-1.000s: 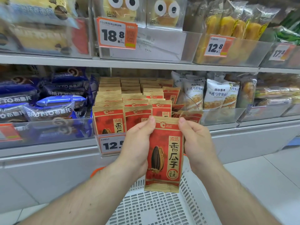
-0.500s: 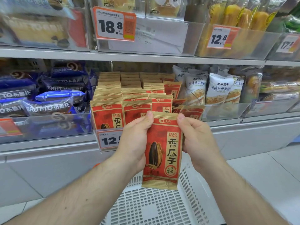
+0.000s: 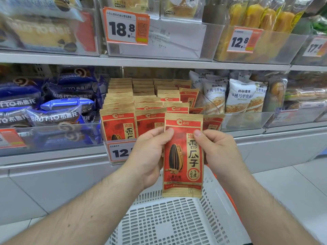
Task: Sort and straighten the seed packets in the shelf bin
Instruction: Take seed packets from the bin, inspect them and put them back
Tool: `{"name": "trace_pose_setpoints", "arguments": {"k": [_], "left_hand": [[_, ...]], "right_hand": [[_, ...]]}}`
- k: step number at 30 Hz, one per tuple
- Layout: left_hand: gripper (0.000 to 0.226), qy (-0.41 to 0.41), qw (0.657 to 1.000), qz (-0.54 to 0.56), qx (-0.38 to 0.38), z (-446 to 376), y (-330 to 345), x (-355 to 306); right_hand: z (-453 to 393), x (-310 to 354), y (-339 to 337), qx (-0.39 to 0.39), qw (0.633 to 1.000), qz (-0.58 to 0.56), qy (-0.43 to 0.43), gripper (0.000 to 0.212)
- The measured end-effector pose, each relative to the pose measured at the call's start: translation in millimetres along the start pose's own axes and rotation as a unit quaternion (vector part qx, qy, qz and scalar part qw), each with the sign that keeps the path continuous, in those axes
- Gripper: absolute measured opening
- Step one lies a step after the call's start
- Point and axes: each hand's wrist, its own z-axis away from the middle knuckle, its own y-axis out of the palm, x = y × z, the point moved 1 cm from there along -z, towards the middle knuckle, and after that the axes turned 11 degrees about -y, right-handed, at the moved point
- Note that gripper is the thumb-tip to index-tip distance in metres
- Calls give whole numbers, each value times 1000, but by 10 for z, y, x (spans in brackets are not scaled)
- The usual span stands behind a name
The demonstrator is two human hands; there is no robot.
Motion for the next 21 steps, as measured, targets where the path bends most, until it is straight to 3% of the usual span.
{"name": "trace_pose_setpoints", "arguments": {"k": [4,12,19,21], "left_hand": [[21,9,1000,29,7,-8,-7,-16],[16,13,997,78,-8,-25,-73,-112],[26,-39,997,-15,58,-38,-100,-54],[26,-38,997,-11,63,-39,-100,-42]], "right_hand": [[-12,13,2,29,999,-12,-5,32],[-9,21,-75,158,987,18,26,15],[-51,-33,-141,95,995,-28,24,22],[-58,-36,-181,114,992,-40,20,33]]}}
